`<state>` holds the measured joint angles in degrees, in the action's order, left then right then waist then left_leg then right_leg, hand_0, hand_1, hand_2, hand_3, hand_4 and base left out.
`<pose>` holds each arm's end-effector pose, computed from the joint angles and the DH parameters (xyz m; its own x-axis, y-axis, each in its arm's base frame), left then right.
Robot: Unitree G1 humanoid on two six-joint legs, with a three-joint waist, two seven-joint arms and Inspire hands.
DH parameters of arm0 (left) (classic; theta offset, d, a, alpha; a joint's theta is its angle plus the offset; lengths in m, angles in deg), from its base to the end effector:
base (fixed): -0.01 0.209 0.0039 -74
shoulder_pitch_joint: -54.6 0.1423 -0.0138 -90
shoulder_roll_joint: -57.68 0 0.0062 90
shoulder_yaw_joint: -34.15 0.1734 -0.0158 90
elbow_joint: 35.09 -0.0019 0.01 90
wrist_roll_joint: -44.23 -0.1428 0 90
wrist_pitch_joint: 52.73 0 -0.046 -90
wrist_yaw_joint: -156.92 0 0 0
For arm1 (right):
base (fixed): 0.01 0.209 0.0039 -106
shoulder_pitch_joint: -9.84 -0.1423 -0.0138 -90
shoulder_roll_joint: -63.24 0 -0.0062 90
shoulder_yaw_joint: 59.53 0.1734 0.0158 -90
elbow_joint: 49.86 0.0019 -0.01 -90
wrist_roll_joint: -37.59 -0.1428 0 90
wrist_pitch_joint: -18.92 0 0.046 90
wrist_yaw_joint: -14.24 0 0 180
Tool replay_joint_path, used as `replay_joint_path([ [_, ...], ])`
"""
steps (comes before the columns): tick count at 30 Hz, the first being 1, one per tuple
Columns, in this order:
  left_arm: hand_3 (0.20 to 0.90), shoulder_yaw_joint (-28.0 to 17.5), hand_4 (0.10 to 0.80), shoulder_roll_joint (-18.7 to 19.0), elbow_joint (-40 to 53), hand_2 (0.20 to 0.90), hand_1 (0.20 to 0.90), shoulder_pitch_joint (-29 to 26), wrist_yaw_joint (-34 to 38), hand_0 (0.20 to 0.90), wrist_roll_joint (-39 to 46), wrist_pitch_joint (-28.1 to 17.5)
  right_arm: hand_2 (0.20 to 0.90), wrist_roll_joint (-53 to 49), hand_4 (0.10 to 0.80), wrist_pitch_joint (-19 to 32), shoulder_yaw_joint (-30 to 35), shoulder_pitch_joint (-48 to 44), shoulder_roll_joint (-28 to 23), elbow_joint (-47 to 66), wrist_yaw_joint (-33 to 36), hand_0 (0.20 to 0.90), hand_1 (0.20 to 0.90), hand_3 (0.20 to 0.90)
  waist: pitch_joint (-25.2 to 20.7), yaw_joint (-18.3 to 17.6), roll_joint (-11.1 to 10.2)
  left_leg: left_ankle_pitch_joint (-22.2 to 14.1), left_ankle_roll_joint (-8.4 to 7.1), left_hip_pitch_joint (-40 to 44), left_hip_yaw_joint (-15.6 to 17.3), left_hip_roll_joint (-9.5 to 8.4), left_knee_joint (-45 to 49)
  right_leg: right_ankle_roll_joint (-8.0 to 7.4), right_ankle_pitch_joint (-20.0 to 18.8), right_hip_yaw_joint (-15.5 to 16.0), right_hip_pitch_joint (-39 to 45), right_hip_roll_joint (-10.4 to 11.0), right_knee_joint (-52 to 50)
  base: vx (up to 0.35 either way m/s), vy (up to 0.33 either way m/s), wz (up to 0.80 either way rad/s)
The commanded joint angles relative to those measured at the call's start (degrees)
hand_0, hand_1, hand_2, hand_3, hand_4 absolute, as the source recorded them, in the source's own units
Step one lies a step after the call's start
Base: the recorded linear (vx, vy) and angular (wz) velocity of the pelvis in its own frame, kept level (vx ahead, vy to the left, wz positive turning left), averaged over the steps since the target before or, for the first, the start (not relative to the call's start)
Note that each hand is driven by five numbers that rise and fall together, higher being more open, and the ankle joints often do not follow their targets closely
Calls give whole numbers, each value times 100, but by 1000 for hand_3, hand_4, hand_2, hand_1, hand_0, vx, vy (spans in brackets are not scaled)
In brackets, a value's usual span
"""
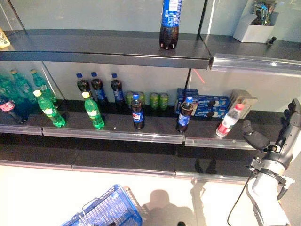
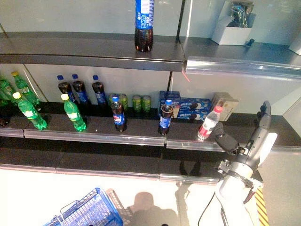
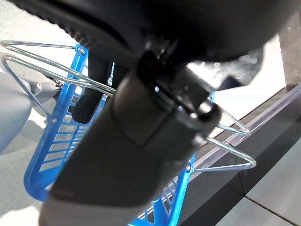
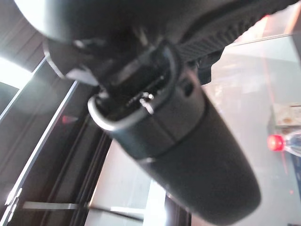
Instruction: Pick up the drink and place into the basket.
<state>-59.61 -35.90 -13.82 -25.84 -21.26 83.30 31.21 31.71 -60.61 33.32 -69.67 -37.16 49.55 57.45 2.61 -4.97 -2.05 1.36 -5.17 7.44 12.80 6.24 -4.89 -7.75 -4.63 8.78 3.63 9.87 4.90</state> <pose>0.0201 0.2342 -0.1122 0.2547 0.3253 -0.9107 -0.6820 0.7281 0.0694 0.1740 -0.2311 0.0814 0.7065 -0.6078 0.3626 0.6876 0.7109 -0.1479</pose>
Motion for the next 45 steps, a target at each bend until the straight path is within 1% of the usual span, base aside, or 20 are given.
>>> replay_joint_path([
  [1, 200, 191, 100, -146, 84, 300, 300, -422, -283, 300, -57, -63, 900, -183, 800, 521, 182, -778, -226, 400, 394, 900, 900, 900, 329, 130, -21, -649, 106, -292, -7, 273, 1088, -98, 429, 14, -278, 315, -938, -18, -53, -6],
  [2, 200, 272, 100, -103, 152, 300, 300, -472, -253, 300, -12, -12, 900, -220, 800, 603, 143, -929, -264, 255, 569, 900, 900, 900, 489, 133, -3, -734, 92, -496, -72, 286, 1419, -26, 527, -30, -463, 290, -1208, -40, -44, -6],
  [5, 200, 395, 100, -47, 304, 300, 300, -563, -183, 300, 55, 51, 900, -59, 800, 591, 141, -1203, -383, 22, 781, 900, 900, 900, 710, 137, 37, -830, 68, -831, -174, 296, 1834, 55, 622, -106, -727, 253, -1482, -69, -57, -6],
  [7, 200, 471, 100, -37, 424, 300, 300, -605, -137, 300, 95, 73, 900, -300, 800, 613, 139, -1370, -444, -107, 801, 900, 900, 900, 827, 142, 63, -861, 74, -983, -201, 297, 1988, 98, 648, -144, -854, 234, -1579, -111, -56, 1],
  [10, 200, 648, 100, 39, 687, 300, 300, -838, -66, 300, 359, 51, 900, -427, 800, 618, 149, -1978, -521, -429, 823, 900, 900, 900, 1258, 112, 103, -894, 103, -1552, -348, 252, 2472, 200, 684, -252, -1365, 212, -1979, -217, -61, -4],
  [14, 200, 725, 100, 112, 871, 300, 300, -1014, 9, 300, 508, 85, 900, -699, 800, 506, 128, -2357, -604, -593, 821, 900, 900, 900, 1542, 87, 131, -872, 123, -1890, -463, 184, 2682, 246, 678, -318, -1678, 200, -2188, -123, -61, -3],
  [18, 200, 882, 100, 136, 1059, 300, 300, -1203, 12, 300, 693, 38, 900, -810, 800, 521, 95, -2870, -687, -848, 961, 900, 900, 900, 1833, 75, 211, -811, 153, -2200, -547, 96, 2794, 294, 649, -349, -1977, 205, -2327, -126, -27, -2],
  [19, 200, 924, 100, 134, 1098, 300, 300, -1240, -14, 300, 733, 5, 900, -817, 800, 551, 116, -3018, -747, -928, 995, 900, 900, 900, 1920, 75, 246, -783, 155, -2266, -556, 77, 2803, 307, 642, -354, -2049, 206, -2362, -136, 3, -11],
  [22, 200, 1041, 100, 127, 1287, 300, 300, -1357, -63, 300, 893, 6, 900, -954, 800, 366, 151, -3589, -1062, -1150, 1068, 900, 900, 900, 2137, 89, 372, -703, 152, -2436, -569, 27, 2857, 355, 643, -392, -2229, 198, -2466, -98, 14, -3],
  [29, 200, 1166, 100, 190, 1450, 300, 300, -1461, -127, 300, 1039, 88, 900, -1079, 800, 94, 166, -4351, -1563, -1463, 933, 900, 900, 900, 2320, 169, 476, -589, 153, -2602, -607, -3, 2894, 420, 672, -374, -2323, 153, -2505, -5, -1, 1],
  [33, 200, 1148, 100, 219, 1506, 300, 300, -1460, -144, 300, 1057, 148, 900, -1177, 800, 33, 168, -4562, -1679, -1520, 901, 900, 900, 900, 2369, 217, 499, -535, 153, -2636, -632, -9, 2865, 438, 669, -340, -2318, 132, -2472, 5, -18, 0],
  [34, 200, 1147, 100, 241, 1526, 300, 300, -1447, -163, 300, 1064, 167, 900, -1201, 800, 23, 165, -4634, -1718, -1554, 869, 900, 900, 900, 2400, 240, 511, -567, 152, -2618, -642, -1, 2873, 438, 705, -321, -2282, 123, -2478, 7, -50, 0],
  [36, 200, 1146, 100, 264, 1560, 300, 300, -1450, -162, 300, 1050, 194, 900, -1164, 800, -6, 138, -4774, -1770, -1580, 858, 900, 900, 900, 2418, 269, 515, -522, 161, -2629, -649, -13, 2819, 443, 667, -302, -2275, 118, -2420, -10, -42, 1],
  [37, 200, 1166, 100, 293, 1577, 300, 300, -1475, -162, 300, 1053, 212, 900, -1092, 800, -25, 65, -4990, -1836, -1609, 859, 900, 900, 900, 2441, 301, 524, -489, 161, -2628, -652, -15, 2770, 451, 661, -278, -2252, 102, -2376, 0, 0, 0],
  [39, 200, 1179, 100, 301, 1593, 300, 300, -1484, -156, 300, 1074, 221, 900, -1035, 800, -53, 19, -5110, -1873, -1568, 879, 900, 900, 900, 2478, 307, 535, -511, 160, -2625, -656, -5, 2784, 454, 692, -274, -2247, 95, -2401, 0, 0, 0],
  [41, 200, 1189, 100, 315, 1616, 300, 300, -1507, -141, 300, 1117, 248, 900, -980, 800, -95, -20, -5262, -1919, -1496, 869, 900, 900, 900, 2492, 318, 548, -426, 151, -2657, -663, -4, 2749, 467, 661, -263, -2259, 83, -2368, 0, 0, 0],
  [45, 200, 1142, 100, 355, 1648, 300, 300, -1507, -155, 300, 1113, 317, 900, -1034, 800, -289, -97, -5470, -2008, -1449, 782, 900, 900, 900, 2521, 355, 553, -426, 139, -2654, -676, -8, 2767, 486, 707, -241, -2208, 69, -2358, 0, 0, 0],
])
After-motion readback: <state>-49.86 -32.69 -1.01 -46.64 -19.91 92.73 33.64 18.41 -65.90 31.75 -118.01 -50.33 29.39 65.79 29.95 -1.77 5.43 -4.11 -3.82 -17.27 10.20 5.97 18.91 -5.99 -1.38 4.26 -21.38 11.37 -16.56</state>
